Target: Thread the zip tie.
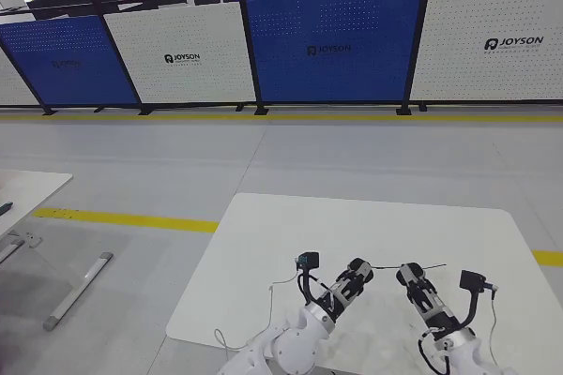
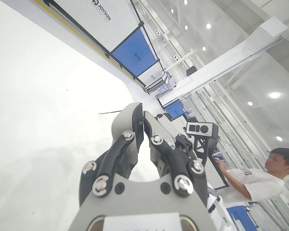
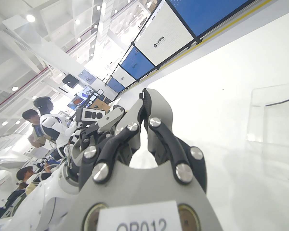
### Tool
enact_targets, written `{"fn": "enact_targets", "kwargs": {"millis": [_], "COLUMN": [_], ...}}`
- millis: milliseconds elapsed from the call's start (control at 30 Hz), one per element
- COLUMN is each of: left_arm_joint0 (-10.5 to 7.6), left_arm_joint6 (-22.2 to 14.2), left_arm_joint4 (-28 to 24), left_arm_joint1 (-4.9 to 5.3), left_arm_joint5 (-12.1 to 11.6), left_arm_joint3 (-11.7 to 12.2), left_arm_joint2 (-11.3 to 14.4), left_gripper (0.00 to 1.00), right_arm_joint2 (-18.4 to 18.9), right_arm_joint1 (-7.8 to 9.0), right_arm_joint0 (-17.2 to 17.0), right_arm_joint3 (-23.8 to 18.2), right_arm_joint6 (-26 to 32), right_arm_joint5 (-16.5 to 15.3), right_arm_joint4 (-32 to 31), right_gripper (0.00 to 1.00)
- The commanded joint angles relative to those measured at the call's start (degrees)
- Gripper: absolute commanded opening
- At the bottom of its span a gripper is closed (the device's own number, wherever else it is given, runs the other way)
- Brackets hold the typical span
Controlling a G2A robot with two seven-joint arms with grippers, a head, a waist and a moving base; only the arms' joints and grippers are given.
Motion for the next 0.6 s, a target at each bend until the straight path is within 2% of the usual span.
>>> {"fn": "enact_targets", "kwargs": {"millis": [0, 233, 567], "left_arm_joint0": [0.01, 0.48, 0.45], "left_arm_joint6": [0.41, 0.35, -0.04], "left_arm_joint4": [-2.28, -10.50, -10.58], "left_arm_joint1": [-0.16, -0.41, -0.38], "left_arm_joint5": [-0.16, -2.77, -2.85], "left_arm_joint3": [0.00, -0.24, -0.20], "left_arm_joint2": [-0.26, -2.17, -2.29], "left_gripper": [0.00, 0.00, 0.00], "right_arm_joint2": [-0.06, 0.39, 0.41], "right_arm_joint1": [0.03, 0.05, 0.03], "right_arm_joint0": [0.00, -0.75, -0.76], "right_arm_joint3": [-0.13, -0.13, -0.04], "right_arm_joint6": [0.34, -1.46, -1.67], "right_arm_joint5": [-0.15, -0.54, -0.40], "right_arm_joint4": [-0.57, -1.50, -1.50], "right_gripper": [1.00, 1.00, 1.00]}}
